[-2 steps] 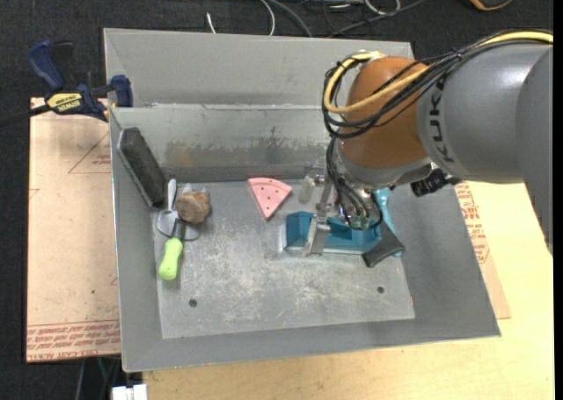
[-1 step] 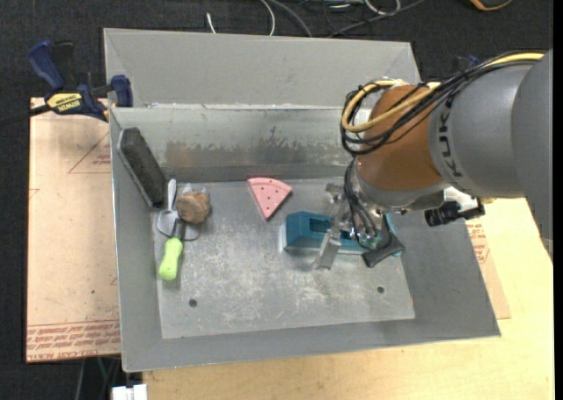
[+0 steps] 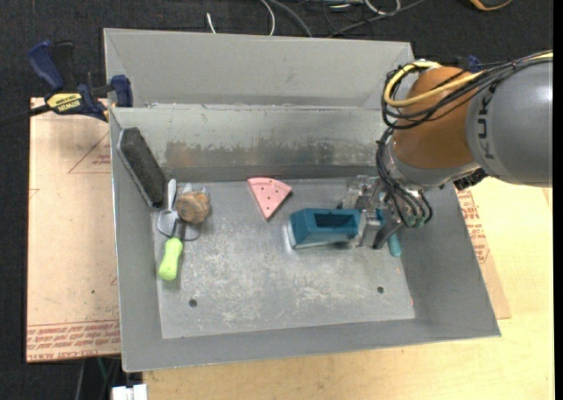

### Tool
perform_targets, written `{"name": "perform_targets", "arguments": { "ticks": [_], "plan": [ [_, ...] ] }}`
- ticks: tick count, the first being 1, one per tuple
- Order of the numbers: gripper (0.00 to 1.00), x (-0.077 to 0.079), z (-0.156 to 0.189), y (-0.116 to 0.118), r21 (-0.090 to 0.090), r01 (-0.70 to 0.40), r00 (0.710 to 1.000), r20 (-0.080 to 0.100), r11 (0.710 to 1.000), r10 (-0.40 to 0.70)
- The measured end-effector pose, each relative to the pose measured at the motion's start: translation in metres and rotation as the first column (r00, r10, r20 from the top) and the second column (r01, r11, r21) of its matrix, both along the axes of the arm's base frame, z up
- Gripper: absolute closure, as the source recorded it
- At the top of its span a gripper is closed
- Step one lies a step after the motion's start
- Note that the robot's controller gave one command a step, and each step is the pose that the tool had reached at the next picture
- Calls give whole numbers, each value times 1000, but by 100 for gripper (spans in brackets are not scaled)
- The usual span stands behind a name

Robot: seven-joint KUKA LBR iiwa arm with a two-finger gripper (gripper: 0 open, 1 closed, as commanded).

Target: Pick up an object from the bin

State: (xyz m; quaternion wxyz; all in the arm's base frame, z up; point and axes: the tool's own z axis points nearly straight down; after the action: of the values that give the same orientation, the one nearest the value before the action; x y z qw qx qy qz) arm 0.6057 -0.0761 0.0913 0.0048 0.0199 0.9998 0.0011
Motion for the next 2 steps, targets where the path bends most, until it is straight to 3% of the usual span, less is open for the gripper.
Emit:
{"name": "perform_targets", "arguments": {
  "ticks": [1,2],
  "plan": [
    [100,0,0,0,0,0,1000,0,1000,0],
    [100,20,-11,20,-7,-115,993,-3,993,115]
  ]
}}
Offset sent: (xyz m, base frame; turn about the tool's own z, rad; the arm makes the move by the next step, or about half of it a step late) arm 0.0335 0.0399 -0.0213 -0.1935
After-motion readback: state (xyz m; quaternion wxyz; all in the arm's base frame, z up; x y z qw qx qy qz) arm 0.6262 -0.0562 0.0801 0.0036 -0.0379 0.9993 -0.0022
